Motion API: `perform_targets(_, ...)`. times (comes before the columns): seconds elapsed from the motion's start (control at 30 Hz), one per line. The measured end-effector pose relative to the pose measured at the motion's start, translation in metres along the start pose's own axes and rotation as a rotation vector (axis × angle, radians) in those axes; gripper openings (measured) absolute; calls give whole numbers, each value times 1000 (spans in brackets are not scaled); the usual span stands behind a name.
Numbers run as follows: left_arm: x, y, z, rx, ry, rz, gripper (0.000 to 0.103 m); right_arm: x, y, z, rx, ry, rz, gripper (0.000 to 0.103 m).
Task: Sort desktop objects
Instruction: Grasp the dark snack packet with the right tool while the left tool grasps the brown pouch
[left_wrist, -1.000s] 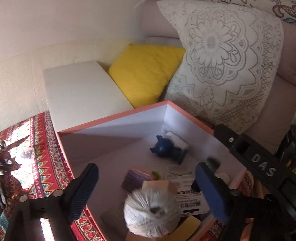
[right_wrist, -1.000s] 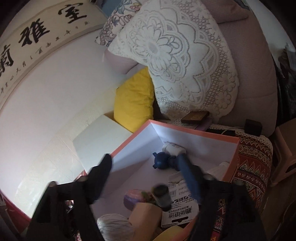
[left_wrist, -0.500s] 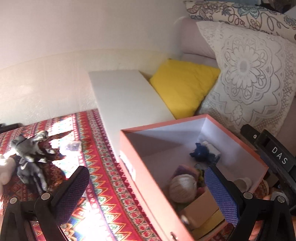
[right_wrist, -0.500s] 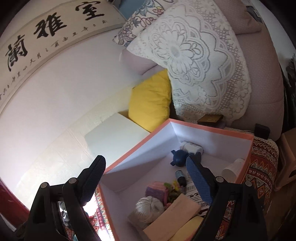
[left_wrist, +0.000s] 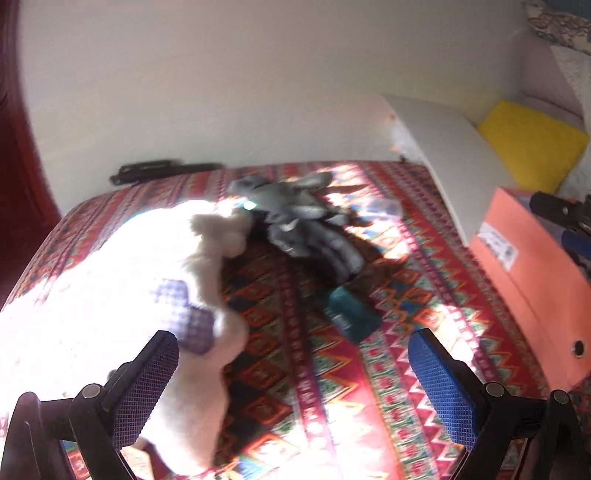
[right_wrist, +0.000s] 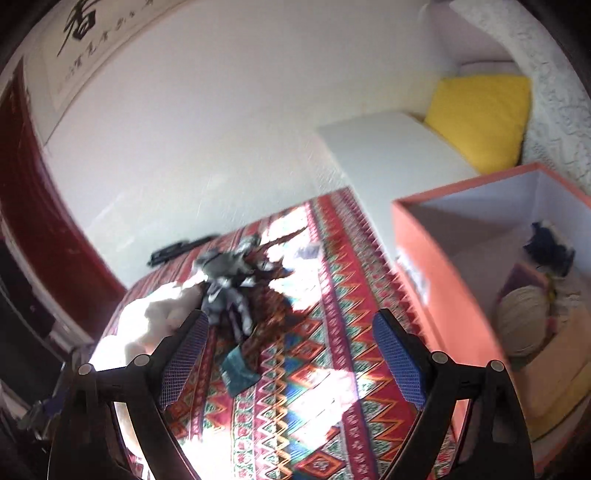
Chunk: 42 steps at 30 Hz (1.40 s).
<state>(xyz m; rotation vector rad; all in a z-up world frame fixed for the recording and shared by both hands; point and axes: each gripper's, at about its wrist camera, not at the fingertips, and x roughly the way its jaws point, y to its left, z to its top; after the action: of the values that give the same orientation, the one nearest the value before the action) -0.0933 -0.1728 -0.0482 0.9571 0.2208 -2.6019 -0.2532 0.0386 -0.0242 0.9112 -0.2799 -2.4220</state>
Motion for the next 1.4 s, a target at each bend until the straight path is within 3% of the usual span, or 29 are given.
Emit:
perform_targets(0.13,15,60,-18,-88,42,28,102,59,38,-28,-134,155,-1,92)
perform_targets(0.27,26,90,-28,-124,77,17,102,101,65,-52,-222,252,1,92)
perform_targets(0.6,61,127,-39,-140,202,-107,102,176,102,-84,-417,358,-111,92)
perform_targets(0.7,61,133,-38,-162,204,-101,102,187,103,-86,-439,375,-115,92)
perform_targets(0.8,50,124,-29,-131,155,-106,102,198,99,-88,-451,391,-81,88)
perform_targets(0.83,46,118,-25,-114,138,-112,102,202,98,-88,-455,397,-69,76)
perform_targets(0.87,43,112,-21,-98,122,-116,102,203,97,-86,-448,399,-46,49)
perform_targets(1.0,44,87,-9,-51,103,-139,102,197,84,-73,-334,418,20,48)
perform_targets(1.17,58,47,1,-2,107,-191,102,164,47,-57,-160,415,18,48)
perform_targets(1.4,126,-42,11,95,169,-241,102,114,-16,-14,41,287,-31,48)
